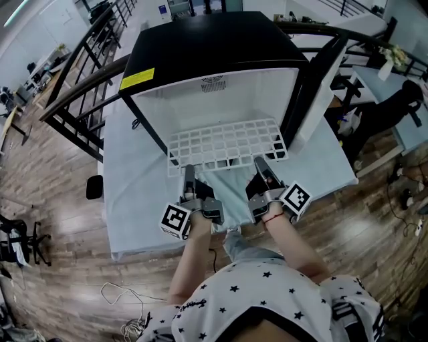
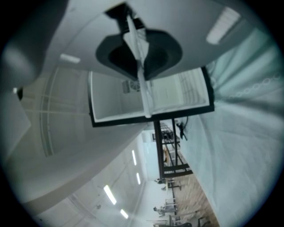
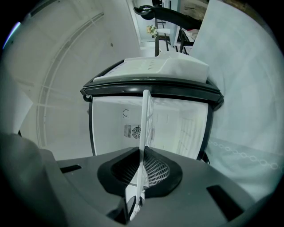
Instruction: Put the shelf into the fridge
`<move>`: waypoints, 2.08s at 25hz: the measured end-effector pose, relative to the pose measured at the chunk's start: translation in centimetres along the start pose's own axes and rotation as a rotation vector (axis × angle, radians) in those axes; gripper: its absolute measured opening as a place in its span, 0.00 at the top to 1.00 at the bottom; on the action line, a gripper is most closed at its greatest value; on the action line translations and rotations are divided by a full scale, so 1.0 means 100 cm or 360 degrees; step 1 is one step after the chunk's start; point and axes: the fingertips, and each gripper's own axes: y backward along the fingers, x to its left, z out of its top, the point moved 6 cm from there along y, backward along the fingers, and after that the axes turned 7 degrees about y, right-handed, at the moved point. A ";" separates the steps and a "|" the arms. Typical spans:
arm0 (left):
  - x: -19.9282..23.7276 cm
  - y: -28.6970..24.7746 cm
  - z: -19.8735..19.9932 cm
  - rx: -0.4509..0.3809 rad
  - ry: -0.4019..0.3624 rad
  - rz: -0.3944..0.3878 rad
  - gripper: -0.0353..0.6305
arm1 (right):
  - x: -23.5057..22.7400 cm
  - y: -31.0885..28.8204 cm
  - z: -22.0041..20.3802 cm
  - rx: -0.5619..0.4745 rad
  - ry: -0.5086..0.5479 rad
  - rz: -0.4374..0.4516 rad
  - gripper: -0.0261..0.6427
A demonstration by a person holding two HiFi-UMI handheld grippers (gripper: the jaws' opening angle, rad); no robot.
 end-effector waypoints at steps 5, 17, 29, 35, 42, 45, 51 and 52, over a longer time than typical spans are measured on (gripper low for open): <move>0.003 -0.006 0.000 0.0008 0.0002 0.0019 0.88 | -0.002 -0.008 0.003 -0.0022 -0.0011 0.0003 0.92; 0.007 -0.039 0.005 0.0012 0.0001 0.0060 0.88 | -0.007 -0.039 0.013 -0.0047 -0.0025 -0.0026 0.92; 0.012 -0.061 0.011 0.0027 -0.0025 0.0072 0.88 | -0.012 -0.061 0.018 -0.0075 -0.0029 -0.0046 0.92; 0.016 -0.075 0.013 0.0021 -0.0015 0.0091 0.88 | -0.018 -0.074 0.022 -0.0067 -0.0016 -0.0069 0.92; 0.019 -0.083 0.015 0.0014 -0.0022 0.0098 0.88 | -0.021 -0.082 0.024 -0.0070 0.0006 -0.0063 0.92; 0.020 -0.086 0.015 0.0019 -0.0025 0.0089 0.88 | -0.022 -0.085 0.025 -0.0077 0.0008 -0.0051 0.92; 0.021 -0.086 0.016 0.0021 -0.0023 0.0078 0.88 | -0.022 -0.087 0.024 -0.0079 0.0023 -0.0043 0.92; 0.021 -0.086 0.016 0.0022 -0.0018 0.0073 0.88 | -0.022 -0.087 0.024 -0.0071 0.0030 -0.0049 0.92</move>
